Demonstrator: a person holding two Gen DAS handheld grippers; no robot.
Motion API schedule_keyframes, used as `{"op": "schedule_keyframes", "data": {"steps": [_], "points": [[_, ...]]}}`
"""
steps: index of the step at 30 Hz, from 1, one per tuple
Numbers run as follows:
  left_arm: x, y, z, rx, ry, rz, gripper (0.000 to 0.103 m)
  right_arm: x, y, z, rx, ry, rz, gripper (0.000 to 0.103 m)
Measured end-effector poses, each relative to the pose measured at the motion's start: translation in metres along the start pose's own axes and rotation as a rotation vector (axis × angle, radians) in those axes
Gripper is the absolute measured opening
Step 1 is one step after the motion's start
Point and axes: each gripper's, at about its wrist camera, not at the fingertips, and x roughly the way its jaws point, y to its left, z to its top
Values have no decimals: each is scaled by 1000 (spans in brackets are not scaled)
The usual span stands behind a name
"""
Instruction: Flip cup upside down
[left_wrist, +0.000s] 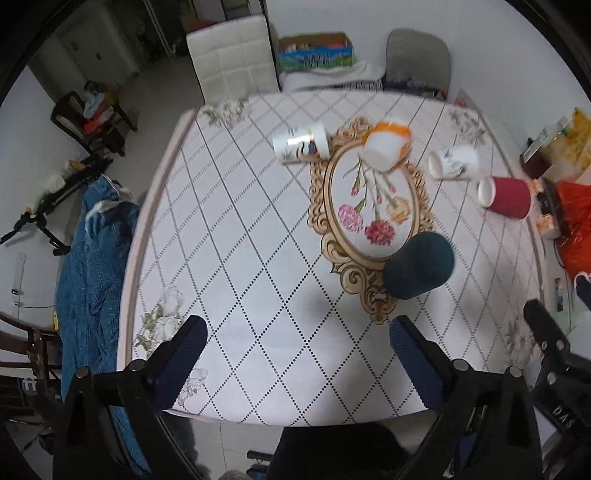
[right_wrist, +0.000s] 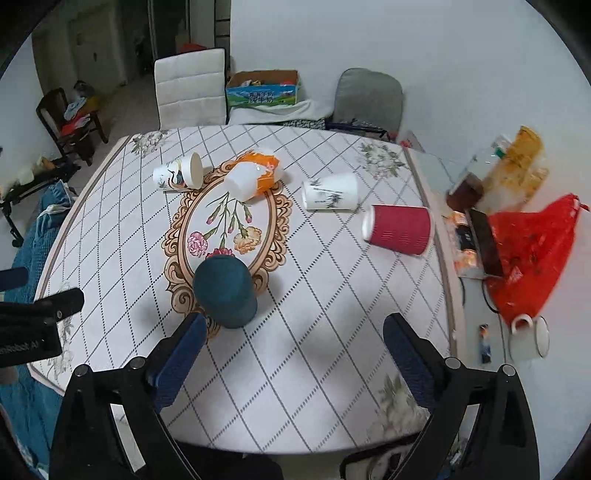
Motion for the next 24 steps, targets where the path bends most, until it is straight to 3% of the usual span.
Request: {"op": "schedule_keyframes", "data": {"steps": [24], "points": [[-169, -25, -105, -64, -256, 15, 101, -208, -67, -78, 15, -222, 18, 99]]}}
